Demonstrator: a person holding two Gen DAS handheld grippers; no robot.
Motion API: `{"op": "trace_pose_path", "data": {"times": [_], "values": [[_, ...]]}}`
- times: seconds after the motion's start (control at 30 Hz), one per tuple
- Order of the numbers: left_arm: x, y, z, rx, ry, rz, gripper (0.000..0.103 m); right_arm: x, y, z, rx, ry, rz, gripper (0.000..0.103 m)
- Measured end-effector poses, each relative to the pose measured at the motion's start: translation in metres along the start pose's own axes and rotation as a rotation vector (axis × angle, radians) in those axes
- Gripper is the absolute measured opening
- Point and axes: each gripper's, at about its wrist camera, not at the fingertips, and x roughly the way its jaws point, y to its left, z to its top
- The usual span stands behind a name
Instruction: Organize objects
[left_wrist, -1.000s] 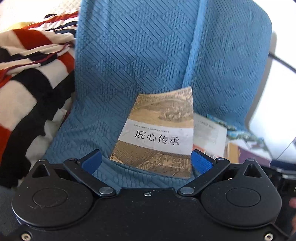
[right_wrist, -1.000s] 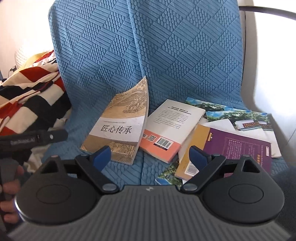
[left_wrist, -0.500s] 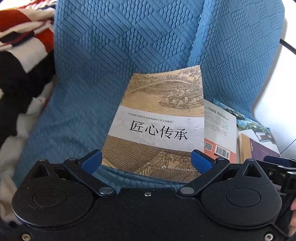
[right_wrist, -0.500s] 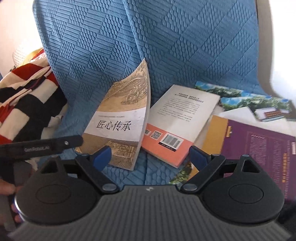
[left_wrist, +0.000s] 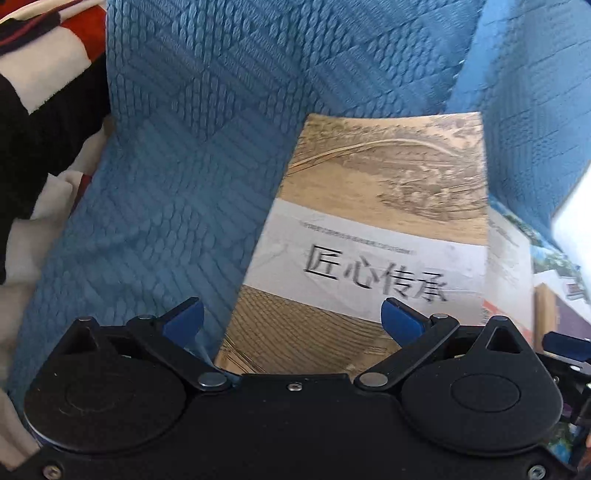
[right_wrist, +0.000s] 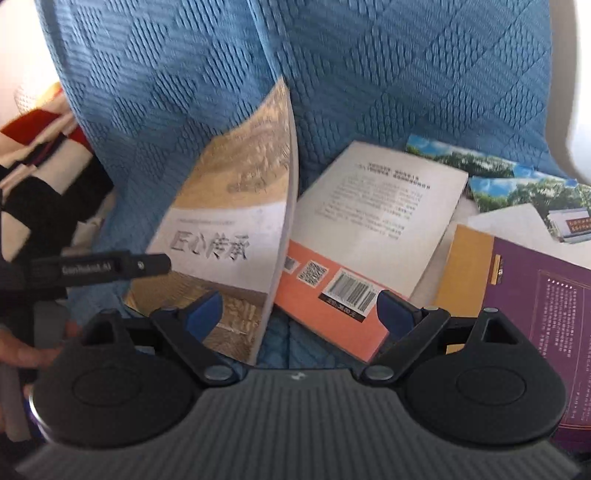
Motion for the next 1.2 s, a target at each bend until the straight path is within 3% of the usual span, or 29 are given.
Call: {"op": "trace_pose_path", "data": {"times": [0.17, 0.3, 0.5, 0.7, 0.83, 0.93, 1.0, 1.2], "values": [[0.012, 0.01, 0.0, -0.034, 0.033, -0.016, 0.094, 0.022, -0.005, 0.0, 0.067, 0.069, 0.021, 0.092], [0.015, 0.02, -0.001, -0.091, 0.048, -0.037, 0.089, 0.026, 0.005, 0.001, 0.029, 0.059, 0.027, 0.092], [0.013, 0.023, 0.0, -0.112, 0.046, -0.055, 0.085, 0.028, 0.004, 0.003, 0.085, 0.07, 0.096, 0.089], [0.009, 0.03, 0.001, -0.155, 0.076, -0.131, 0.077, 0.031, -0.003, 0.001, 0.221, 0.114, 0.226, 0.087], [0.008, 0.038, 0.002, -0.212, 0.08, -0.17, 0.076, 0.047, -0.014, -0.012, 0.386, 0.227, 0.305, 0.089], [0.007, 0.038, 0.003, -0.21, 0.081, -0.175, 0.077, 0.043, -0.012, -0.01, 0.386, 0.207, 0.316, 0.089], [0.007, 0.037, 0.004, -0.208, 0.081, -0.174, 0.077, 0.043, -0.016, -0.009, 0.416, 0.182, 0.35, 0.082], [0.006, 0.042, 0.005, -0.247, 0.08, -0.197, 0.077, 0.04, -0.02, -0.008, 0.462, 0.157, 0.41, 0.082]]}}
